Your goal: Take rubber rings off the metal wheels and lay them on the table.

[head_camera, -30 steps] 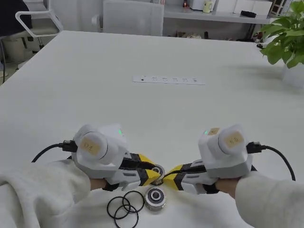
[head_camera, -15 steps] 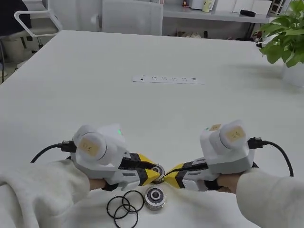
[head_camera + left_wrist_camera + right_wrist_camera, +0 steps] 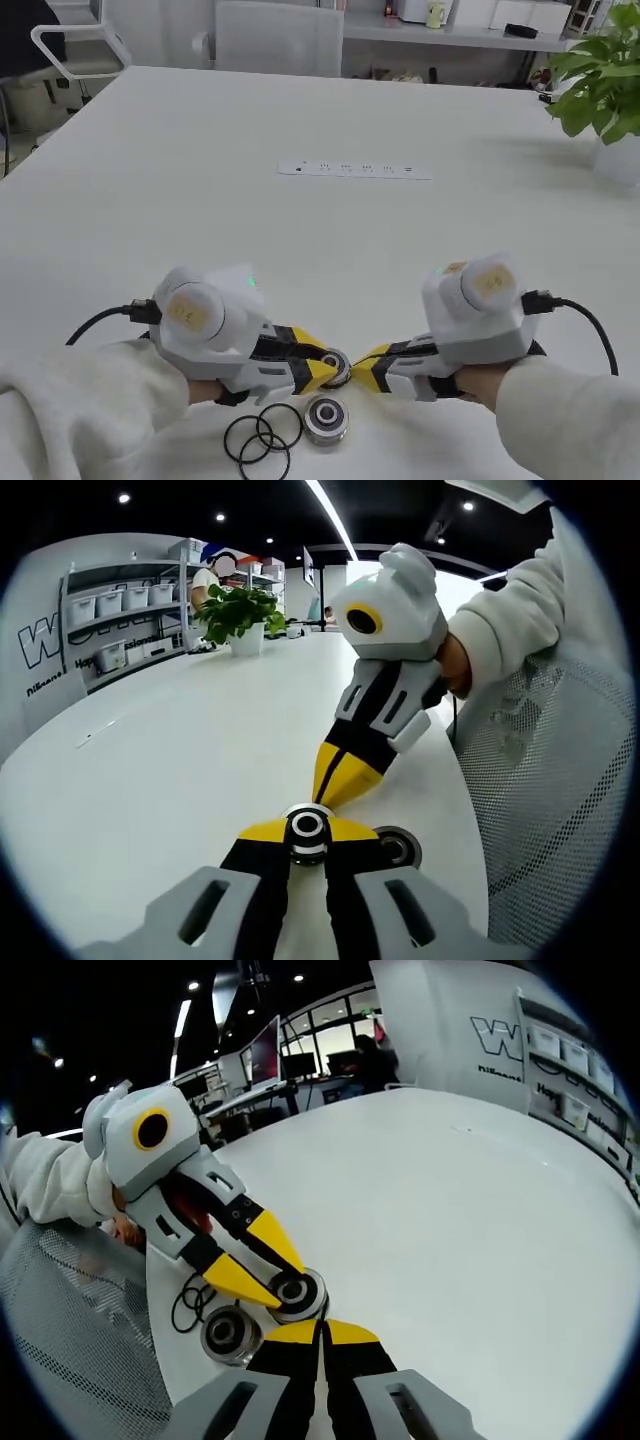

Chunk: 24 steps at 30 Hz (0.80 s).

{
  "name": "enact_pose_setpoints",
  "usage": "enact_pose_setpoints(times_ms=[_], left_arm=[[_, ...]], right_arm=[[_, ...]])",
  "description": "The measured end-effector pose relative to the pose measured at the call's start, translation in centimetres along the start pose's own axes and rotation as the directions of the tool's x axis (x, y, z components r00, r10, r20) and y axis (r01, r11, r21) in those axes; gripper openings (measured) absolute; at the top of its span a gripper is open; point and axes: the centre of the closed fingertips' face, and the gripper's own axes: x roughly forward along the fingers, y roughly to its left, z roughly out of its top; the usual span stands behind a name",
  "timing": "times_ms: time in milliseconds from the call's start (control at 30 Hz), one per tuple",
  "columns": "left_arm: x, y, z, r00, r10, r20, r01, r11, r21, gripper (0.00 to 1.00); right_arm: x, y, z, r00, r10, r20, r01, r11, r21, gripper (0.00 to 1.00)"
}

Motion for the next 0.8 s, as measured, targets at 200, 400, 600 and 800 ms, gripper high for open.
enact_pose_setpoints(times_ms=[200,400,600,800], left_arm=[[0.0,0.0,0.0,1.0,0.0,-0.001,0.0,1.0,0.003,0.07],[0.1,0.0,0.1,1.0,0.002,-0.001,-0.002,1.0,0.008,0.07],[0.1,-0.1,0.1,1.0,0.003,-0.003,-0.003,1.0,0.013,0.07],[0.1,0.0,0.2,1.0,0.009,-0.002,-0.009,1.0,0.021,0.07]], right_arm=[[-0.4,-0.1,0.3,0.9997,0.009,0.024,-0.011,0.994,0.11,0.0],[-0.6,0.0,0.8,0.9975,0.034,0.063,-0.046,0.977,0.207,0.0],[-0.6,0.3,0.9,0.9966,0.045,0.069,-0.06,0.973,0.223,0.0],[-0.7,0.3,1.1,0.9951,0.056,0.081,-0.075,0.963,0.26,0.0]])
